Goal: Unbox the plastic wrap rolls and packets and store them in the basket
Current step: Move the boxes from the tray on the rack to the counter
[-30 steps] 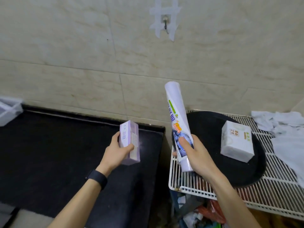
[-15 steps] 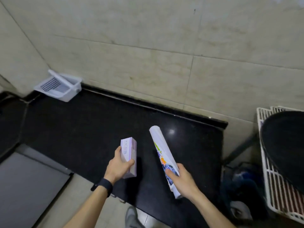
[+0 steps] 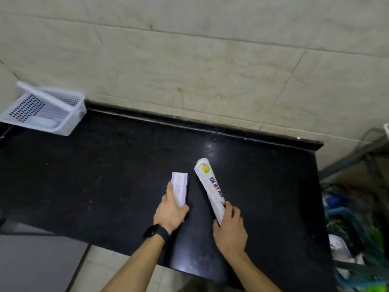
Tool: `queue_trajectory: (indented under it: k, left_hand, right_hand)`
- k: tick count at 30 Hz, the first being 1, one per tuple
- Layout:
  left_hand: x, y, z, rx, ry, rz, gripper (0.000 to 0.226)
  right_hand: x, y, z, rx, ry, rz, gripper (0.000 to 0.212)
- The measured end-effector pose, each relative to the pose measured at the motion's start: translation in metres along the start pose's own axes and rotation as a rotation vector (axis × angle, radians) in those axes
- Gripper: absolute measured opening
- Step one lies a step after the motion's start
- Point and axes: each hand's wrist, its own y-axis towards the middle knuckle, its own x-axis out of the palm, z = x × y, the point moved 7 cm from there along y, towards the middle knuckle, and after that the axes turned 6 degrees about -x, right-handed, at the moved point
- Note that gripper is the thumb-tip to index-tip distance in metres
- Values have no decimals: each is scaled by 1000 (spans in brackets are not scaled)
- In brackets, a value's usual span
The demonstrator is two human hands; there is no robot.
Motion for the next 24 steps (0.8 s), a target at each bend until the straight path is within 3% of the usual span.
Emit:
queue_trajectory:
  k: [4, 7, 10, 12, 16, 24]
  left_hand:
    - [10, 7, -5, 19, 36, -11, 96]
    - [10, 9, -14, 33, 11, 3, 95]
    - [7, 10, -20, 34, 2, 1, 94]
    - [5, 11, -24, 36, 9, 3, 94]
    - [1, 12, -29, 30, 15, 13, 94]
    - [-1, 19, -30, 32, 33, 44, 93]
  right_hand:
    - [26, 6, -14, -48, -129, -18, 93]
    - [37, -3, -26, -162, -123, -42, 75]
    - [40, -3, -27, -109, 83, -85, 56]
    - [42, 3, -30, -49, 137, -111, 64]
    - [49, 10, -39, -25, -60, -164, 80]
    - [45, 4, -35, 38, -42, -77, 64]
